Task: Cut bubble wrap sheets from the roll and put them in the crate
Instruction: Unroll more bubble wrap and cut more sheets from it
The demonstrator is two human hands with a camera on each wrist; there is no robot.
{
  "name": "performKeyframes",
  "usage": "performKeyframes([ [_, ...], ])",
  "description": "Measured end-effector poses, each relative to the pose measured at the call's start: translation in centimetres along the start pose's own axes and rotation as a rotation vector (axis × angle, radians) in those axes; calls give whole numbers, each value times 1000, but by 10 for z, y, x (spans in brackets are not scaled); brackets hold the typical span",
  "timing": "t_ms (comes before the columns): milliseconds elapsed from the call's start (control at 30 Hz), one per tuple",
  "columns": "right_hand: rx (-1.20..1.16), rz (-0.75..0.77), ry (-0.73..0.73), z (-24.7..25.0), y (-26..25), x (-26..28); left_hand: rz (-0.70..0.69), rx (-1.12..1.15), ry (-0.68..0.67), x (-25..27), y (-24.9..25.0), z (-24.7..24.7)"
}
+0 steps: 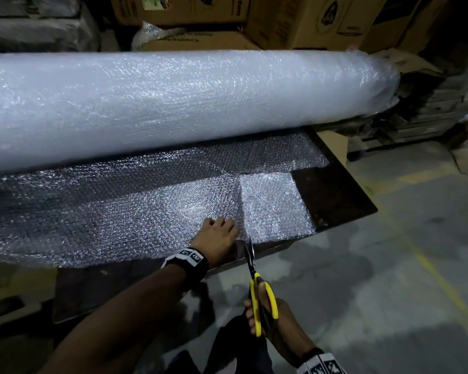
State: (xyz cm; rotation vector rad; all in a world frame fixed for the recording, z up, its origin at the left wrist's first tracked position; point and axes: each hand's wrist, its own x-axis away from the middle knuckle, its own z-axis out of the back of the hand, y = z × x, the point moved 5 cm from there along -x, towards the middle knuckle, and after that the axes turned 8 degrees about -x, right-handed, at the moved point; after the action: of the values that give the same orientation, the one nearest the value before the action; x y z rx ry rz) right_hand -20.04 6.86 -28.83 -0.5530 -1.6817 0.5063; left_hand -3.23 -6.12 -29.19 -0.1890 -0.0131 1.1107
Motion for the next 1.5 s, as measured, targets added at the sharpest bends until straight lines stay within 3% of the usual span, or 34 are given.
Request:
performKeyframes([
  [400,-21,6,62,-4,-10,-22,40,13,-13,1,2,-5],
  [700,90,113,144,2,-11,-24,30,56,-96,5,5,2],
  [1033,108,53,111,-9,-17,-31,54,-15,-177,4,8,-4],
  [1300,126,121,113,-11,-28,-28,24,19,-122,7,8,-2],
  [1500,173,68,89,-15,-40,-32,45,24,4,8,7,-7],
])
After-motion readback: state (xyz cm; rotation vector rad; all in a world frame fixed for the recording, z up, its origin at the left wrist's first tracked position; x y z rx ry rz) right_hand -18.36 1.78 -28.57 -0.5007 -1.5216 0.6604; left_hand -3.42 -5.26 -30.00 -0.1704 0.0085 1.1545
